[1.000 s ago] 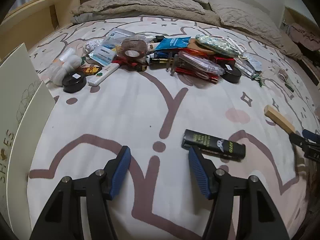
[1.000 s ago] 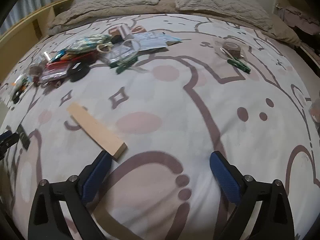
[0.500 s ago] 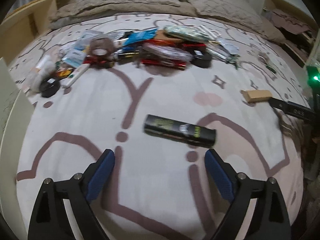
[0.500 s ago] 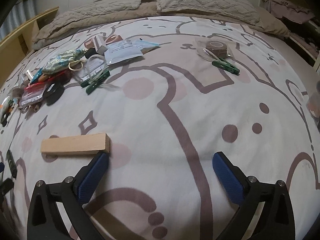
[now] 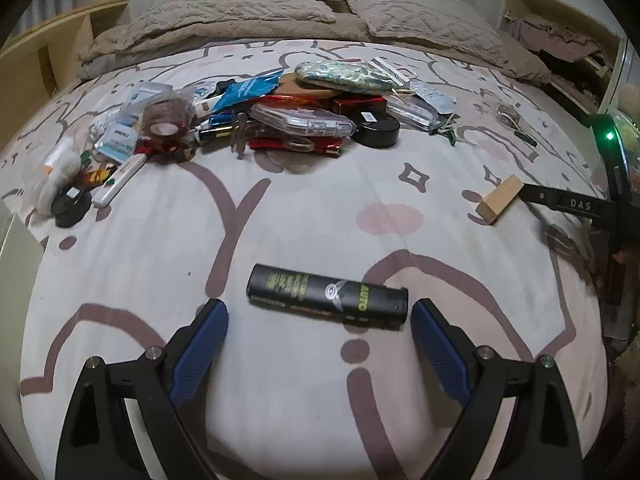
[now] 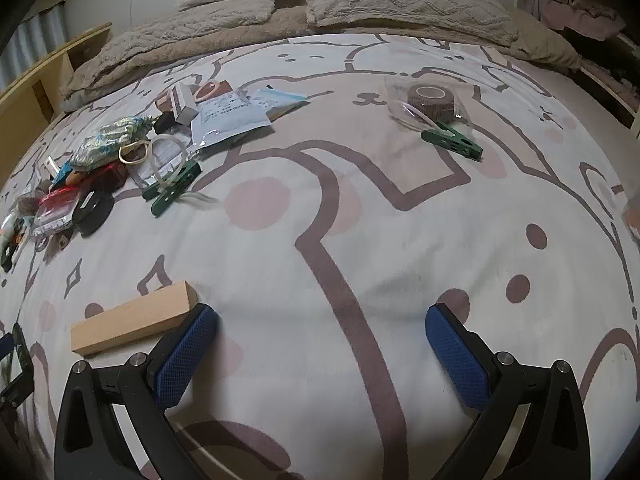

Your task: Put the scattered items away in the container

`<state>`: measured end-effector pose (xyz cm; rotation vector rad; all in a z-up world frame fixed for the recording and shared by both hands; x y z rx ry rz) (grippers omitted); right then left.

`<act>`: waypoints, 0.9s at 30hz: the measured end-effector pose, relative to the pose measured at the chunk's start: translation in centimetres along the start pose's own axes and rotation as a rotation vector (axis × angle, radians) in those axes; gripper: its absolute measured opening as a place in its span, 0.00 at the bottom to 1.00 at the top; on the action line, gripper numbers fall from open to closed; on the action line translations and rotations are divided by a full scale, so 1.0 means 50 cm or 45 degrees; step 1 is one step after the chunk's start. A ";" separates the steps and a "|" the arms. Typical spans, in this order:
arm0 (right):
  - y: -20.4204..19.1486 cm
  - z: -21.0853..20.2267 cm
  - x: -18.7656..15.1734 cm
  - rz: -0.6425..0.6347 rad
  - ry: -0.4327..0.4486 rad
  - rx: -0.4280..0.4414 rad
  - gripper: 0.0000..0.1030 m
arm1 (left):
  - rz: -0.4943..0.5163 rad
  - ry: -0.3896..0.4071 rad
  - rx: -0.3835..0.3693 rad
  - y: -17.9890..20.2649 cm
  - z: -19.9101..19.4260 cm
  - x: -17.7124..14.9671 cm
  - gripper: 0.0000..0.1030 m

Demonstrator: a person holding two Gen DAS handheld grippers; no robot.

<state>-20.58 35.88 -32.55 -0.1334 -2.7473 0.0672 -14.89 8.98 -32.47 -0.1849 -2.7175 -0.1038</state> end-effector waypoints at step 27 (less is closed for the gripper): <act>-0.138 -0.047 -0.087 -0.468 0.006 0.078 1.00 | -0.016 0.037 0.055 0.004 0.000 0.001 0.78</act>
Point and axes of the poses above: each gripper's, at about its wrist camera, not at the fingertips, and z roughly the way its jaws point, y to its right, x to its top, the point moved 9 cm from there along z, roughly the way its jaws point, and after that the axes turned 12 degrees about -y, right-handed, at the moved point
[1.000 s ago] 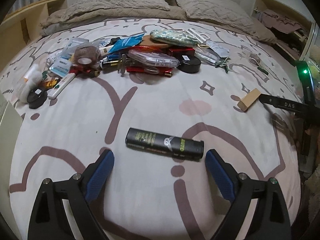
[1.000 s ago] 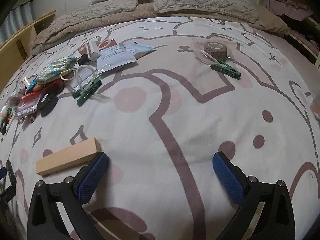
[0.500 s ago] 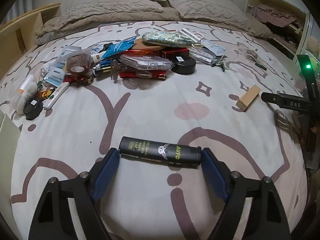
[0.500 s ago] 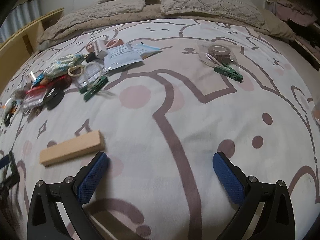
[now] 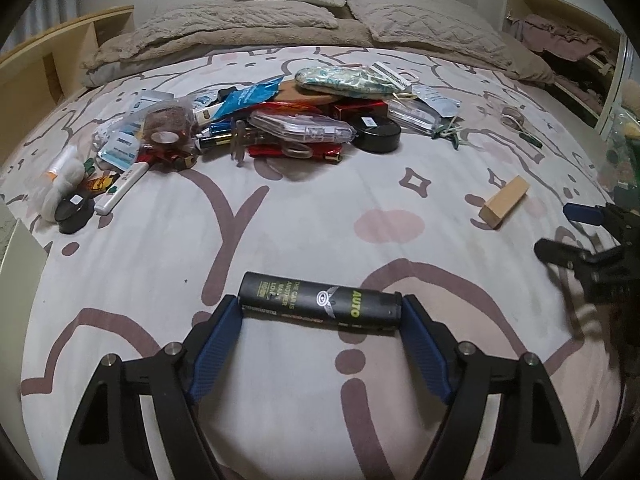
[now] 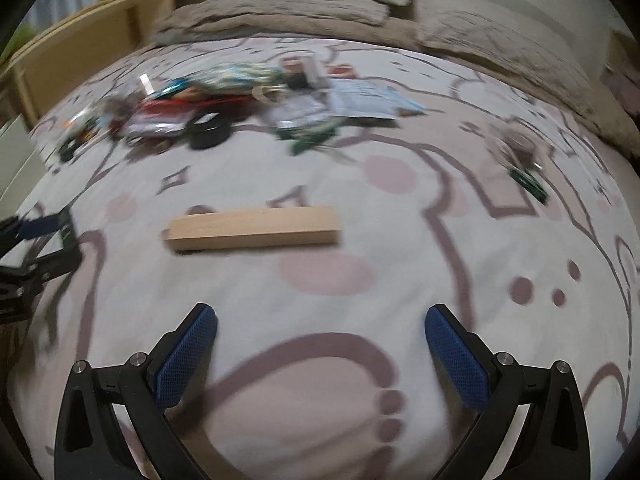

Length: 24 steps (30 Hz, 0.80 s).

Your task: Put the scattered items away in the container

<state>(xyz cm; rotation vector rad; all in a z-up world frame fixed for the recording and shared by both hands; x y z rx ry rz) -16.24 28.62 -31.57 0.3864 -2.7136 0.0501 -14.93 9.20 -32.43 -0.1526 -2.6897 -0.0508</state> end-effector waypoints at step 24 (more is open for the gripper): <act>-0.075 0.038 0.064 -0.011 -0.025 0.065 1.00 | 0.012 0.007 0.042 0.004 0.005 -0.002 0.78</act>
Point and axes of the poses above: each gripper's, at about its wrist camera, not at the fingertips, and z roughly the way its jaws point, y to its right, x to its top, the point moved 9 cm from there along z, roughly the way its jaws point, and after that the axes turned 12 degrees about -y, right-handed, at the moved point
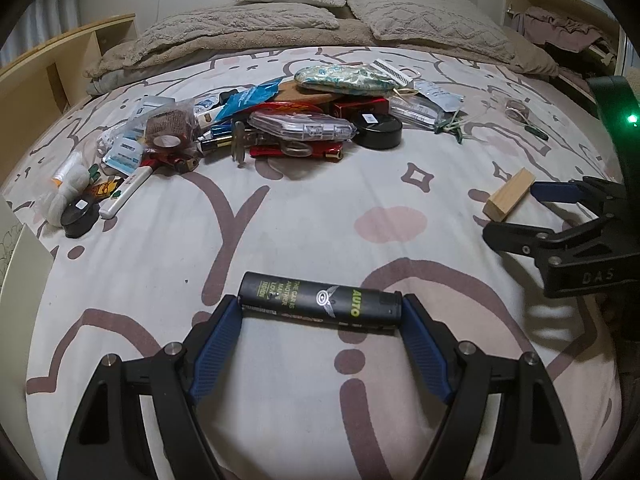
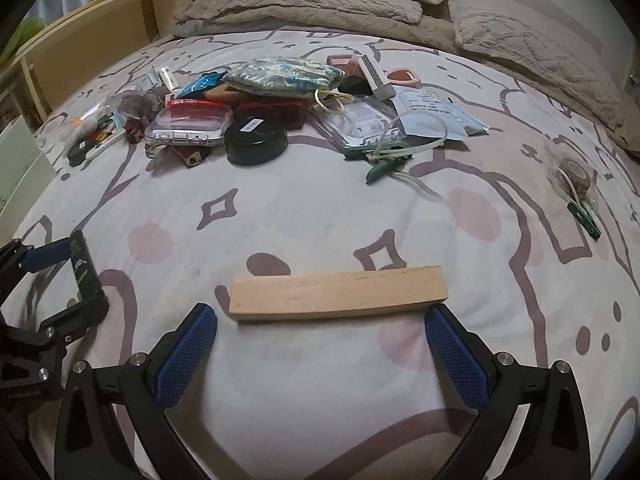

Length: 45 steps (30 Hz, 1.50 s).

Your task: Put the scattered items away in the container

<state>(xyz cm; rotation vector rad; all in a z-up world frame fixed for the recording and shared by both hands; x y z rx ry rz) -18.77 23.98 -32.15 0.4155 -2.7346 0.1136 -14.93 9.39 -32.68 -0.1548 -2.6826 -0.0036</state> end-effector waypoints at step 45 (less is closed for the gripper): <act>0.022 0.003 0.019 -0.247 -0.007 0.124 1.00 | 0.002 -0.011 -0.016 0.002 -0.003 -0.006 0.78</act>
Point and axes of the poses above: each gripper's, at about its wrist camera, not at the fingertips, and z roughly the way its jaws point, y to its right, x to its top, the point moved 9 cm from there along z, roughly the way its jaws point, and after that the axes turned 12 degrees about -y, right-handed, at the moved point
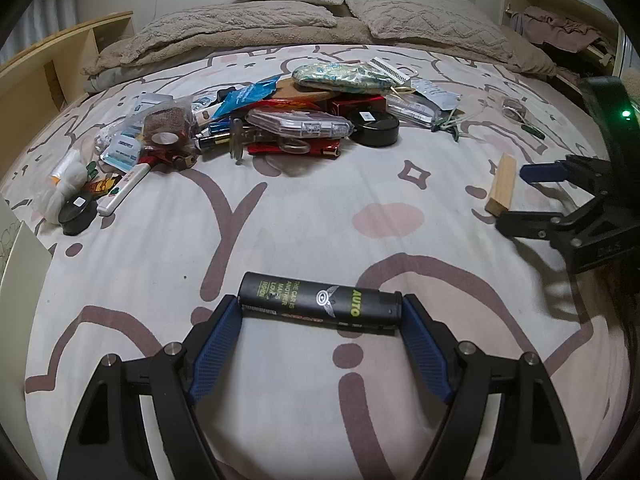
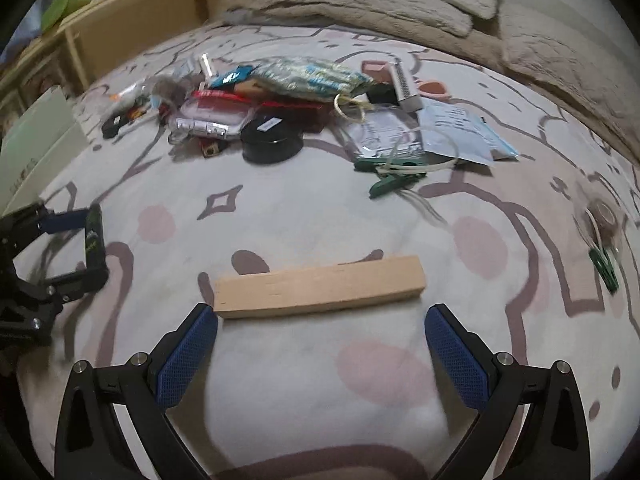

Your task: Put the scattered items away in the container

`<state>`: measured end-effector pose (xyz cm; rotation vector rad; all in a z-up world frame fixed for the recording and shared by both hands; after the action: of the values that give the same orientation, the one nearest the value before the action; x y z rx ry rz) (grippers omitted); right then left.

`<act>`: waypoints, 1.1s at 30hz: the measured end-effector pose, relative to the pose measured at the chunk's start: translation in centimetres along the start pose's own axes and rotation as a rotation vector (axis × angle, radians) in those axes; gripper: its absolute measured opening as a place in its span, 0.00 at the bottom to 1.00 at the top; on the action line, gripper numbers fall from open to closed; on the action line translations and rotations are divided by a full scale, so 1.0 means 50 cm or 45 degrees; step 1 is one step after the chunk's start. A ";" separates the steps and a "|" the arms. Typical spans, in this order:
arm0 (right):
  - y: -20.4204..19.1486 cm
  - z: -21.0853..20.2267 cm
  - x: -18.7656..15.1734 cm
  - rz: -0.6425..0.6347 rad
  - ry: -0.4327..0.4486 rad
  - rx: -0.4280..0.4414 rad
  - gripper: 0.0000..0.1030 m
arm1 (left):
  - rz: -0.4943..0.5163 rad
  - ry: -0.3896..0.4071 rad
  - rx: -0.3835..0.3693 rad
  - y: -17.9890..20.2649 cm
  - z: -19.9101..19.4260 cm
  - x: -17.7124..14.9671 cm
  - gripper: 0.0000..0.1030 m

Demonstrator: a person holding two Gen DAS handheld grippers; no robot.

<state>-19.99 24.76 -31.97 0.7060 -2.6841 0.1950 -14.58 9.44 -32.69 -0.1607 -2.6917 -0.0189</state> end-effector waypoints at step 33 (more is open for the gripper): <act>0.001 -0.008 0.003 0.141 0.028 -0.160 0.97 | 0.020 0.006 0.022 0.007 -0.002 0.010 0.78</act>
<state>-20.01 24.84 -31.53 0.5146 -2.6885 0.0608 -14.93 9.84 -32.41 -0.1765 -2.6846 0.0091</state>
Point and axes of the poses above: each gripper's, at about its wrist camera, not at the fingertips, and z roughly the way its jaws point, y to its right, x to its top, the point moved 9 cm from there along z, roughly the way its jaws point, and after that the axes turned 12 degrees about -y, right-handed, at the moved point
